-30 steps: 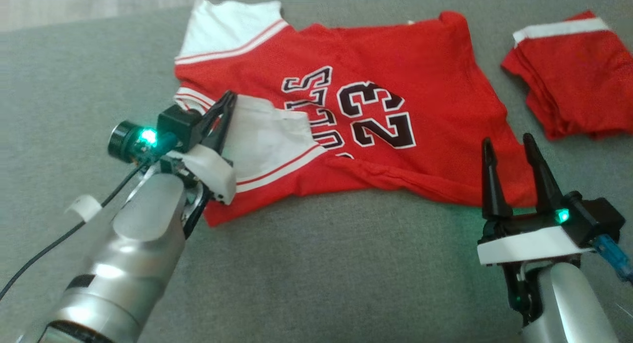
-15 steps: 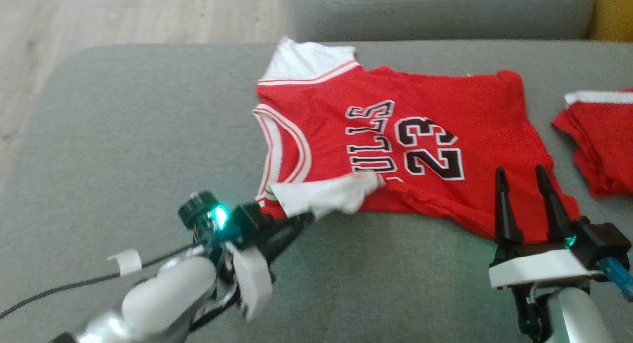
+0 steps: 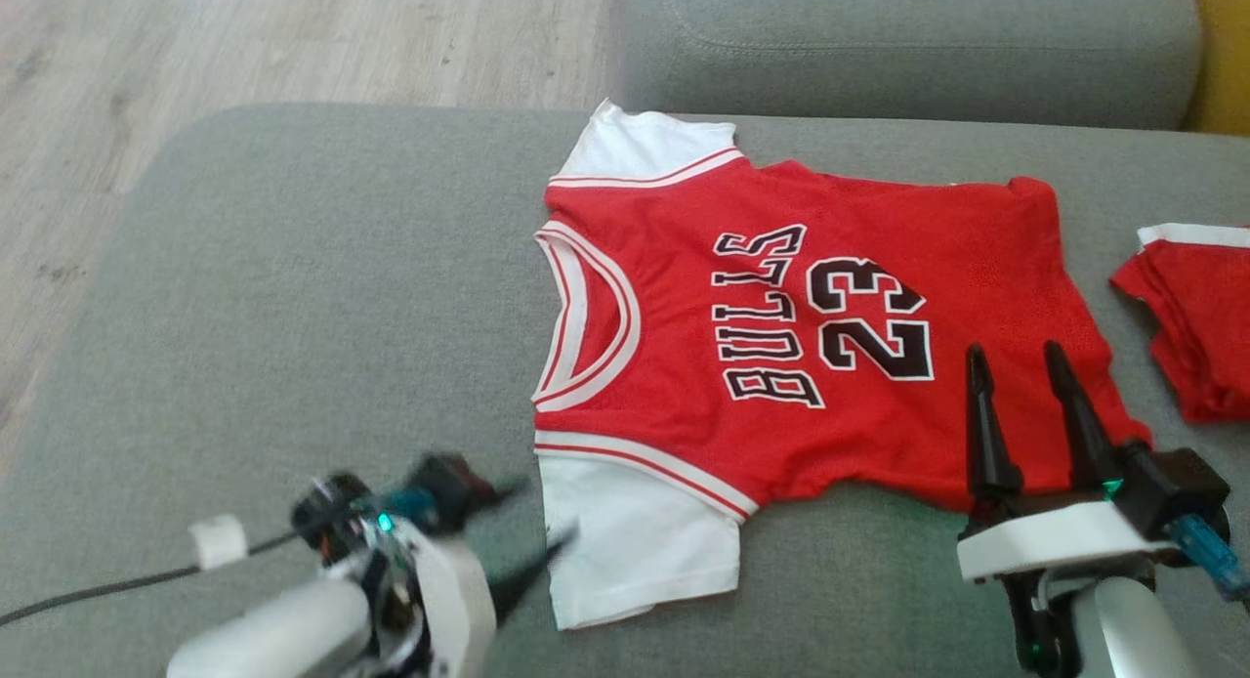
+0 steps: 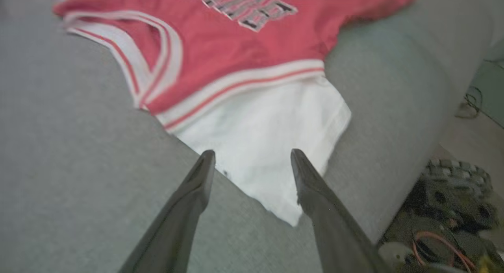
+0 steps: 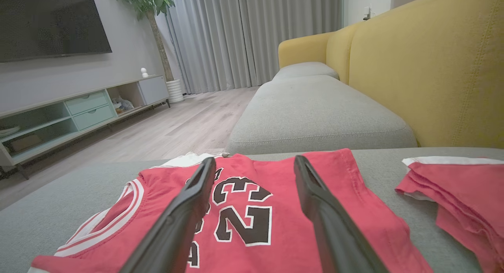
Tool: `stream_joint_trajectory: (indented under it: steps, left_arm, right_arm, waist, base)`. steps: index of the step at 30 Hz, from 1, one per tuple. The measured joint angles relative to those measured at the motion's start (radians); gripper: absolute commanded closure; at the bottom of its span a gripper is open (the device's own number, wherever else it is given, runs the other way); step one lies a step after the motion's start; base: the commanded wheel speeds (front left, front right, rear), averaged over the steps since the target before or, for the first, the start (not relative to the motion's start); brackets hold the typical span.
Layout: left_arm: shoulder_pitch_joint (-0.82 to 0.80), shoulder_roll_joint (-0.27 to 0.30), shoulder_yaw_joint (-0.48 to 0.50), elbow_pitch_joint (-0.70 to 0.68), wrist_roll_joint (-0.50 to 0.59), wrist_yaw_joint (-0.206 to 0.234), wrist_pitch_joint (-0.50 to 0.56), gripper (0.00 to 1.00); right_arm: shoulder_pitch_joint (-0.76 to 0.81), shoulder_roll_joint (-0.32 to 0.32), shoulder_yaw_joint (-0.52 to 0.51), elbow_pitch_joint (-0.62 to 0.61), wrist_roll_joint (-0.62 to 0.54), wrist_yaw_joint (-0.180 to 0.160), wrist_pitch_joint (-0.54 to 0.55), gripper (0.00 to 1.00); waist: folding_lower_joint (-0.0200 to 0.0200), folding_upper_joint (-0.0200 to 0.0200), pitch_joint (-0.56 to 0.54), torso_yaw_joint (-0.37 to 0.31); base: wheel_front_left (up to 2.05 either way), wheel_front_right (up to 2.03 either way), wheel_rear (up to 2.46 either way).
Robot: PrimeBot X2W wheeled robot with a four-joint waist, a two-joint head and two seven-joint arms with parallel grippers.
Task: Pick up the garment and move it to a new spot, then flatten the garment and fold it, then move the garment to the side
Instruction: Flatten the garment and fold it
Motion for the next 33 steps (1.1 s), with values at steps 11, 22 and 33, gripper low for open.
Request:
stream_joint_trajectory:
  steps: [11, 22, 33]
  left_arm:
    - [0.108, -0.159, 0.389, 0.085, -0.089, 0.359, -0.467, 0.0]
    - [0.293, -0.333, 0.654, 0.137, 0.114, 0.3, -0.476, 0.0]
    - [0.144, -0.354, 0.594, 0.434, 0.137, 0.151, -0.35, 0.0]
  right_arm:
    - [0.008, 0.0, -0.009, -0.035, 0.012, 0.0, 0.0, 0.0]
    - [0.01, 0.0, 0.002, -0.062, -0.009, 0.0, 0.0, 0.0]
    - [0.002, 0.0, 0.017, -0.064, -0.026, 0.0, 0.0, 0.0]
  waist:
    - [0.0, 0.0, -0.011, -0.053]
    - [0.0, 0.0, 0.039, -0.117]
    - [0.0002, 0.0, 0.133, -0.181]
  base:
    - [0.0, 0.0, 0.0]
    - [0.0, 0.0, 0.0]
    - [0.0, 0.0, 0.0]
